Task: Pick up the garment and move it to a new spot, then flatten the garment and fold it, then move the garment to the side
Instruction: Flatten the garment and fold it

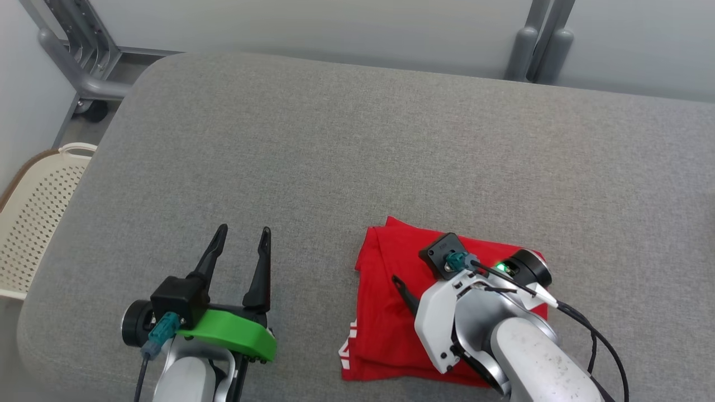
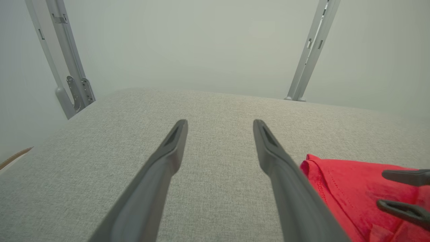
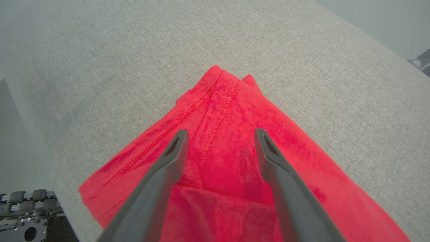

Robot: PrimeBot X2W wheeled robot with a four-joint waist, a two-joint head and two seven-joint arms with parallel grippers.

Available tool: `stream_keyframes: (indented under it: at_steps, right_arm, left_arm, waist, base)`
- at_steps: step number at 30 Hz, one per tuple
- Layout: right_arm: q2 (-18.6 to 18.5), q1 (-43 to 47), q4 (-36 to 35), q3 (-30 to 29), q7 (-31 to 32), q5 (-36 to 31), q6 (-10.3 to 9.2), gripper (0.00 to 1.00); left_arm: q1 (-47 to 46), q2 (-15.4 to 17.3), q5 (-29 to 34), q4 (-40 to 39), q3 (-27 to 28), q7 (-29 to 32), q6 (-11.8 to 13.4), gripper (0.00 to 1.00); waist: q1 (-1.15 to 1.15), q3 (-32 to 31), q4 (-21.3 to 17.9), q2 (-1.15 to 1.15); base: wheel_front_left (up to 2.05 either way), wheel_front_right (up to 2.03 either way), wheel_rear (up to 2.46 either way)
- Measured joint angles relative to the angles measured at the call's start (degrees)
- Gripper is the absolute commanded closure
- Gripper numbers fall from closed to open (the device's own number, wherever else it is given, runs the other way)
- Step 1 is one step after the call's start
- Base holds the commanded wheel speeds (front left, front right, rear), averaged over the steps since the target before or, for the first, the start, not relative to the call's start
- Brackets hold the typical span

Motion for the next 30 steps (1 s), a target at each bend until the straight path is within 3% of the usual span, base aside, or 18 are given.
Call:
stream_keyframes:
  at_steps: [17, 19, 23, 25, 26, 29, 30]
  right_arm:
    - [0.0, -3.6, 5.3, 0.6, -4.0, 1.6, 0.0, 0.0]
    - [0.0, -4.0, 6.0, 0.6, -3.9, 0.3, 0.0, 0.29]
    - [0.0, -4.0, 7.0, 0.2, -3.5, -0.6, 0.0, 0.33]
    - [0.0, -4.1, 7.3, 0.0, -3.5, -0.8, 0.0, 0.48]
    - [0.0, -4.3, 7.5, -0.1, -3.5, -1.2, 0.0, 0.51]
    - [0.0, -4.7, 8.0, -0.3, -3.2, -1.7, 0.0, 0.35]
    - [0.0, -4.7, 8.2, -0.3, -3.2, -1.6, 0.0, 0.36]
  left_arm:
    - [-1.6, 0.0, -0.5, -0.1, -1.1, 0.0, 0.0, 0.0]
    - [-1.8, 0.0, -0.5, -0.1, -1.2, 0.0, 0.0, 0.0]
    - [-1.8, 0.0, -0.6, -0.1, -1.2, 0.0, 0.2, 0.0]
    - [-1.8, 0.0, -0.7, -0.1, -1.4, 0.0, 0.2, 0.0]
    - [-1.8, 0.0, -0.8, -0.1, -1.5, 0.0, 0.3, 0.0]
    - [-1.9, 0.0, -1.0, -0.2, -1.8, 0.0, 0.3, 0.0]
    - [-1.9, 0.0, -1.0, -0.2, -1.8, 0.0, 0.3, 0.0]
  waist:
    - [0.0, 3.7, 2.4, 0.0]
    - [0.0, 3.8, 2.6, 0.0]
    - [0.0, 3.9, 2.6, 0.0]
    - [0.0, 3.9, 2.7, 0.0]
    - [0.0, 4.0, 2.8, 0.0]
    - [0.0, 4.1, 3.0, 0.0]
    - [0.0, 4.2, 3.1, 0.0]
  base:
    - [0.0, 0.0, 0.0]
    - [0.0, 0.0, 0.0]
    - [0.0, 0.0, 0.0]
    - [0.0, 0.0, 0.0]
    - [0.0, 0.0, 0.0]
    - [0.0, 0.0, 0.0]
    - [0.0, 0.0, 0.0]
